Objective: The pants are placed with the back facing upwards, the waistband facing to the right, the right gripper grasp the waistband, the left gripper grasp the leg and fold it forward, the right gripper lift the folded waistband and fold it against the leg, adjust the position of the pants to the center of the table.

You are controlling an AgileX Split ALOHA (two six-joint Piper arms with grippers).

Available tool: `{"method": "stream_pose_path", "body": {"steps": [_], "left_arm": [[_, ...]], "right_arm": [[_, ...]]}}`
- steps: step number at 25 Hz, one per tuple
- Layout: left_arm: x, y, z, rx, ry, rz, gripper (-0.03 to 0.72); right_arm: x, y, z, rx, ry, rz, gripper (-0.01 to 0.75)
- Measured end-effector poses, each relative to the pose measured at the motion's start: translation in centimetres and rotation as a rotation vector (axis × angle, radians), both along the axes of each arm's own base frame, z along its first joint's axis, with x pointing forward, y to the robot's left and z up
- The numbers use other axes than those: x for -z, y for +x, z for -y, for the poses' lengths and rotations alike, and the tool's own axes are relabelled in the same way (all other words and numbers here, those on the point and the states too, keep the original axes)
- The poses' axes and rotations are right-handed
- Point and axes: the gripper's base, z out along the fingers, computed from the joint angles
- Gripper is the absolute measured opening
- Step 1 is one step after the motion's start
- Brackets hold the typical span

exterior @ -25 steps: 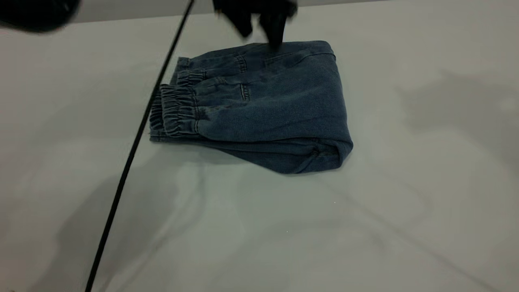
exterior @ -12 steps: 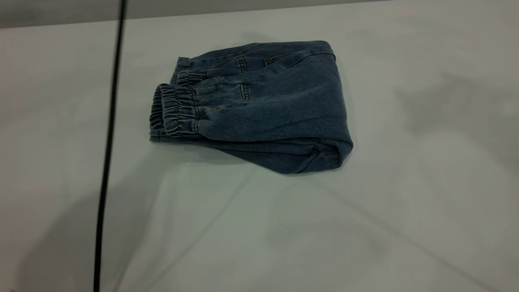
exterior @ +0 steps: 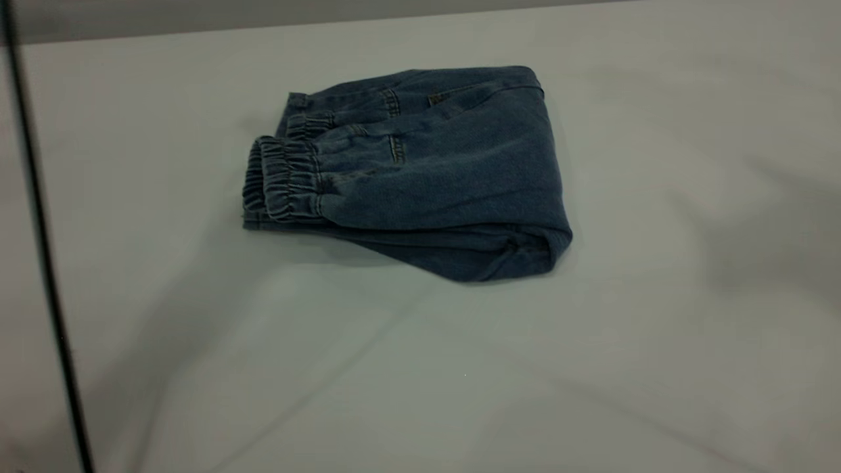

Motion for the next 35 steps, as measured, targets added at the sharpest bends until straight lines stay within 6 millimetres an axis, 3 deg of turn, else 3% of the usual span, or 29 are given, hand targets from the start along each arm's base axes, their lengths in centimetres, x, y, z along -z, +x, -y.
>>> {"method": "stream_pose_path", "body": {"steps": [3,8,12,15,19,28,31,35], "left_arm": [[-2.3,-3.5,-1.8,0.001,-0.015,0.022,0.519],[-5.4,-10.0,-5.3,-0.041,-0.094,0.066,0.519],[-7.3,-15.9,-8.4,-0.073,-0.177,0.121,0.519],[-7.4,-20.2,-10.7,-0.090,-0.222,0.151,0.519],[-6.2,-26.3,-13.9,-0.087,-0.255,0.198,0.519],[1.6,-38.0,-20.3,-0.083,-0.322,0.337,0.519],[4.0,-40.2,-21.5,-0.076,-0.352,0.382,0.519],[5.7,-40.7,-21.6,-0.073,-0.354,0.382,0.519]], "right_arm": [[-0.4,-2.6,0.0,-0.020,0.031,0.016,0.583],[0.5,-6.9,0.0,-0.061,0.076,0.001,0.583],[1.9,-10.4,-0.2,-0.111,0.129,-0.019,0.583],[3.1,-12.8,-0.3,-0.148,0.142,-0.020,0.583],[4.8,-15.9,0.1,-0.163,0.114,-0.003,0.583],[9.5,-22.4,0.8,-0.212,0.026,0.098,0.583],[11.5,-24.1,1.1,-0.213,0.015,0.130,0.583],[14.3,-26.1,1.3,-0.211,0.003,0.182,0.583]]}}
